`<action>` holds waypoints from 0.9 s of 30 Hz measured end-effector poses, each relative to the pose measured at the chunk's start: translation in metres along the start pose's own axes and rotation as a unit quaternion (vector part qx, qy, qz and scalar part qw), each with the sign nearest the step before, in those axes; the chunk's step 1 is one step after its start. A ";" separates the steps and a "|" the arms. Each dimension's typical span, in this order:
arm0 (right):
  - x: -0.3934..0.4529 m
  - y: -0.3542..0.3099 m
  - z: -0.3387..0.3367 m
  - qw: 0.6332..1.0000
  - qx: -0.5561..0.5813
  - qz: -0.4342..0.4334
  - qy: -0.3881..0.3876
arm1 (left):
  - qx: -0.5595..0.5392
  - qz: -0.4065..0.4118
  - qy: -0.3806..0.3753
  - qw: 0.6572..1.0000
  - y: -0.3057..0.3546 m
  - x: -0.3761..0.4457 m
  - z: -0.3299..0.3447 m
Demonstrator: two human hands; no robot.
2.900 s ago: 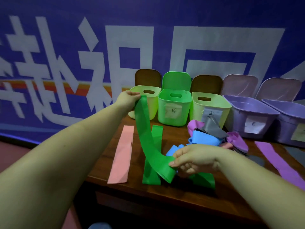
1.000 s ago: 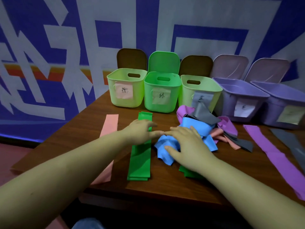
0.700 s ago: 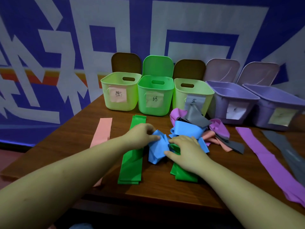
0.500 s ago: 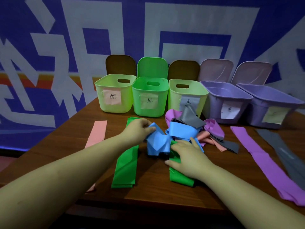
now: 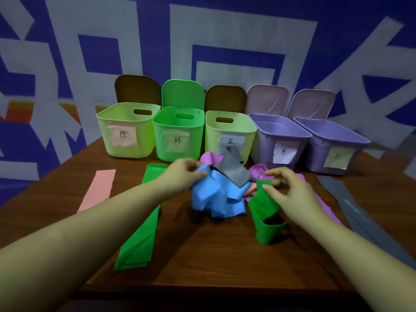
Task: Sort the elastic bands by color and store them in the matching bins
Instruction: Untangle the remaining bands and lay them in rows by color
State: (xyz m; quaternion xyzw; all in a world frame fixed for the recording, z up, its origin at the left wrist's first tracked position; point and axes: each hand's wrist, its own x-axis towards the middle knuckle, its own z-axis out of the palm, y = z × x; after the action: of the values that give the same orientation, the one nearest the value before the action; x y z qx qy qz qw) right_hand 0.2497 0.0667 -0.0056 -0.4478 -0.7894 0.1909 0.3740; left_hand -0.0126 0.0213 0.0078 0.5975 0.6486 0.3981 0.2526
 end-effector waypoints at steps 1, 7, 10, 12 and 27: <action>0.000 0.005 -0.001 0.999 -0.011 0.016 -0.041 | 0.064 -0.004 -0.072 0.995 -0.001 -0.001 0.004; 0.018 0.011 0.013 0.999 0.009 0.029 -0.036 | 0.163 0.044 0.032 0.985 0.011 0.008 0.024; 0.042 0.008 0.030 0.995 -0.012 0.094 -0.025 | 0.258 0.092 0.048 0.960 0.015 0.021 0.038; 0.054 0.006 0.043 0.980 -0.122 0.135 -0.077 | 0.316 0.126 0.052 0.939 0.015 0.030 0.049; 0.067 -0.036 0.022 0.980 0.161 0.097 0.065 | 0.119 0.245 0.165 0.948 0.029 0.040 0.065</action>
State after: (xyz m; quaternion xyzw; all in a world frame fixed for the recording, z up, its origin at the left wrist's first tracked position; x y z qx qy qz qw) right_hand 0.1912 0.1054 0.0316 -0.4677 -0.6748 0.3215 0.4718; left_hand 0.0501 0.0734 0.0009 0.6895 0.5578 0.4606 -0.0358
